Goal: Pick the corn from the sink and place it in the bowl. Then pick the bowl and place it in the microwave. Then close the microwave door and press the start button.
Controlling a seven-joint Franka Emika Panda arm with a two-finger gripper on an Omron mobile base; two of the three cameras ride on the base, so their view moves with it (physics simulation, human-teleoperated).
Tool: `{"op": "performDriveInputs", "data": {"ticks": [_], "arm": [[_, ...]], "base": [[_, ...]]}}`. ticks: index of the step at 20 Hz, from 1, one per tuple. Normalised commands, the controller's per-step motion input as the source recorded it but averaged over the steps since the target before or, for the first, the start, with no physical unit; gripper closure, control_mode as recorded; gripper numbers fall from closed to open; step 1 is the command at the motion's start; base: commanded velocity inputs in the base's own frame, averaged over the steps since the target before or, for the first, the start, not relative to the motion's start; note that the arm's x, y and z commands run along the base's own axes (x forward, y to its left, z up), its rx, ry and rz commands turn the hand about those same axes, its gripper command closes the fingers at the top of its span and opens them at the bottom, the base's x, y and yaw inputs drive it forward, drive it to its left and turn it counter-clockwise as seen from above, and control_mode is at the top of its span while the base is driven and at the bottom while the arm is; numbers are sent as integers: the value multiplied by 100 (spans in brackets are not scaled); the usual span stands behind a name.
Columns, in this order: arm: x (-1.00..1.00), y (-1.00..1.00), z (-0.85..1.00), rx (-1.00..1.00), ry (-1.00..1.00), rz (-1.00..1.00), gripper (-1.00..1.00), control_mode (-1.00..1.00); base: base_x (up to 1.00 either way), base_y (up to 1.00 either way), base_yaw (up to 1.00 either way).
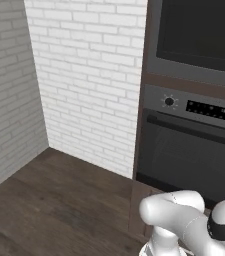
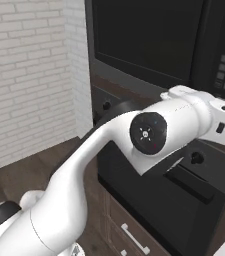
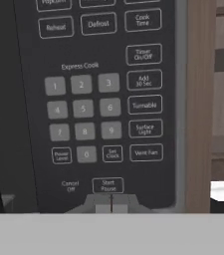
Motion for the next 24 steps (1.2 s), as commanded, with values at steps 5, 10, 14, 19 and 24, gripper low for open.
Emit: {"op": "performDriveInputs", "data": {"ticks": [5, 10, 14, 19, 24], "arm": [[14, -8, -10, 0, 3, 1, 100, -100], [15, -12, 0, 0, 0, 0, 100, -100], [9, -13, -4, 0, 0, 1, 100, -100], [0, -6, -18, 0, 1, 1, 100, -100], [0, 0, -5, 0, 0, 0, 100, -100]], "base": [[0, 0, 0], [0, 0, 0], [0, 0, 0], [0, 0, 0], [0, 0, 0]]}}
